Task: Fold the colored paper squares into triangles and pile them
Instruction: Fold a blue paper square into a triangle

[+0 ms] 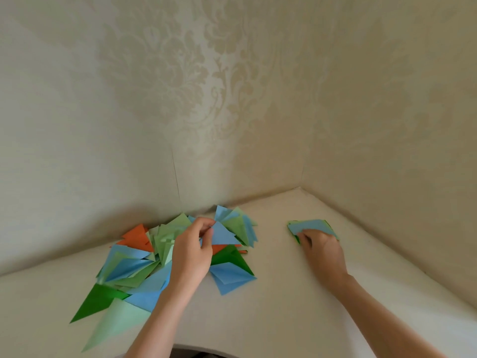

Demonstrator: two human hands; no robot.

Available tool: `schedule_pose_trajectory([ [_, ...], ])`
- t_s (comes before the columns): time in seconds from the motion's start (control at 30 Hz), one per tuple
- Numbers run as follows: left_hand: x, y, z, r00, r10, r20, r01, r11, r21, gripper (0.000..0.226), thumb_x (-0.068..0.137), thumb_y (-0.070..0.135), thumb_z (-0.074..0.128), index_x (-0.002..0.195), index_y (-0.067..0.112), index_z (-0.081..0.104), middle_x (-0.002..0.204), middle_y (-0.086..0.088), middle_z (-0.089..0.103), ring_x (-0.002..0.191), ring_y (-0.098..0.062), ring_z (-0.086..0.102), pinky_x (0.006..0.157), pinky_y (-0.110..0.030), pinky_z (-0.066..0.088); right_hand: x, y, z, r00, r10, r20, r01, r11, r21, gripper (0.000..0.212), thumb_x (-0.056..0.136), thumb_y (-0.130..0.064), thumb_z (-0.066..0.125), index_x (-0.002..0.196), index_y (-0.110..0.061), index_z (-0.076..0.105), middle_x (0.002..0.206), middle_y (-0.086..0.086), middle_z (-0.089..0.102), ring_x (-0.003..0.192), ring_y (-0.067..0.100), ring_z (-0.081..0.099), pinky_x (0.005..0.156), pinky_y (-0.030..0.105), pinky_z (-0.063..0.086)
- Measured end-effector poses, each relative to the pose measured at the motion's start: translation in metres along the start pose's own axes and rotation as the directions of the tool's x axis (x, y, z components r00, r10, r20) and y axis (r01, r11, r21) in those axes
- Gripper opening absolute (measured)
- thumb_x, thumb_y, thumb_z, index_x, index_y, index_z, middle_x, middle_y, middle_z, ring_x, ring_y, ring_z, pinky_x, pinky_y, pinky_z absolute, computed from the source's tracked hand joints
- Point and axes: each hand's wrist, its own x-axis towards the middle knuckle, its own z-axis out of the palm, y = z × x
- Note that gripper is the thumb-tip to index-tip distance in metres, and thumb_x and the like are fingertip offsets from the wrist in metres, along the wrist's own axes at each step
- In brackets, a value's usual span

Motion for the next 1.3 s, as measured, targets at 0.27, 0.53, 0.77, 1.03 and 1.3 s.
schedule_pose_trajectory([
  [0.27,-0.018,-0.006,0.005,0.994,0.060,0.088,-0.068,0.994,0.089,0.013,0.091,0.008,0.060,0.092,0.020,0.066,0.078,0.013,0.065,0.075,-0.007,0.060,0.065,-0.021,0.048,-0.009,-0.008,-0.017,0.996,0.000,-0.094,0.008,0.996,0.091,0.009,0.074,-0.027,0.081,0.072,-0.020,0.075,0.076,-0.003,0.071,0.073,0.022,0.063,0.068,0.035,0.048],
  [0.53,-0.014,-0.010,0.022,0.996,0.081,0.040,-0.086,0.987,0.133,0.024,0.084,0.004,0.068,0.103,0.018,0.068,0.096,0.008,0.063,0.086,-0.017,0.060,0.075,-0.030,0.053,-0.026,-0.003,-0.021,0.995,-0.008,0.098,-0.016,0.968,0.250,0.011,0.075,-0.021,0.080,0.085,-0.019,0.077,0.084,-0.008,0.072,0.081,0.013,0.064,0.077,0.028,0.050],
  [0.77,-0.021,0.059,0.057,0.947,0.321,-0.012,-0.320,0.946,0.048,0.034,0.076,-0.008,0.062,0.098,0.019,0.066,0.098,0.009,0.057,0.094,-0.010,0.050,0.081,-0.021,0.045,-0.033,0.003,-0.034,0.996,-0.074,-0.050,0.081,0.987,0.138,0.009,0.076,-0.013,0.079,0.082,-0.019,0.077,0.087,-0.008,0.073,0.089,0.021,0.063,0.078,0.033,0.049],
  [1.03,-0.058,0.058,0.120,0.900,0.285,0.330,-0.294,0.956,-0.025,0.033,0.085,0.004,0.059,0.115,0.020,0.062,0.111,0.007,0.061,0.105,-0.009,0.055,0.091,-0.010,0.035,-0.067,0.016,-0.048,0.985,-0.162,-0.058,0.165,0.986,0.040,0.014,0.069,-0.030,0.083,0.074,-0.032,0.071,0.078,-0.021,0.069,0.078,0.009,0.064,0.069,0.026,0.044],
  [1.3,-0.069,0.043,0.125,0.888,0.245,0.388,-0.263,0.965,-0.007,0.030,0.084,0.012,0.062,0.112,0.023,0.061,0.101,0.011,0.062,0.098,-0.006,0.053,0.086,-0.009,0.036,-0.079,0.015,-0.042,0.986,-0.127,0.111,0.103,0.974,0.204,0.006,0.080,-0.037,0.072,0.086,-0.033,0.071,0.084,-0.026,0.066,0.084,0.000,0.058,0.078,0.019,0.043],
])
